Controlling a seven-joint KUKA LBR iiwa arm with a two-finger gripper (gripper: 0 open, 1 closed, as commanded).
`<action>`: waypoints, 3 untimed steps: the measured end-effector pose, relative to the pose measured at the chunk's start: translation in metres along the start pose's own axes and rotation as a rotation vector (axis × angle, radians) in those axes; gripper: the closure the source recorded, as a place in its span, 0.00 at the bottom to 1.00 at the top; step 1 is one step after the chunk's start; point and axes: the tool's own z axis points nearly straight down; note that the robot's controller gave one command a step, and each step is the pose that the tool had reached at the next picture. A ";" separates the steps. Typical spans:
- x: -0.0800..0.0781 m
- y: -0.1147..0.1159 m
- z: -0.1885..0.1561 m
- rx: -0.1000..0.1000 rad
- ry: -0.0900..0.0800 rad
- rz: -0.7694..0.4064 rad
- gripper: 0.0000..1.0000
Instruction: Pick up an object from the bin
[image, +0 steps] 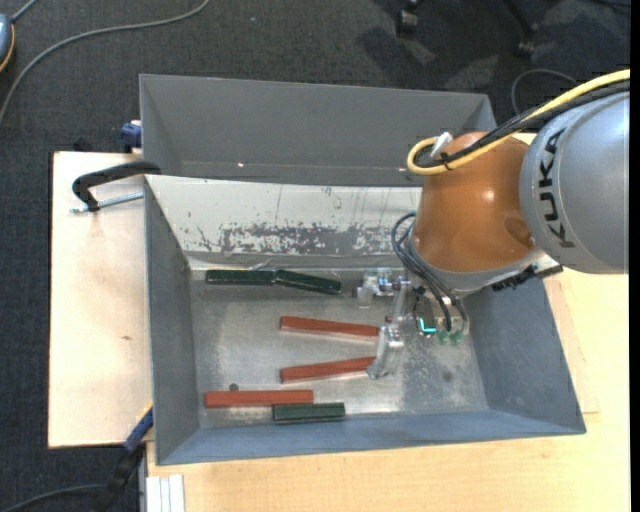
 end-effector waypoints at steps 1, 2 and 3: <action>-0.010 0.008 0.104 0.000 -0.006 -0.061 0.00; -0.012 0.008 0.099 -0.001 -0.014 -0.061 1.00; 0.009 0.007 -0.019 0.000 -0.021 -0.054 1.00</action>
Offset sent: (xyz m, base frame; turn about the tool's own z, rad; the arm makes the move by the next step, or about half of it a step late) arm 0.0093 0.0073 -0.1025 -0.0617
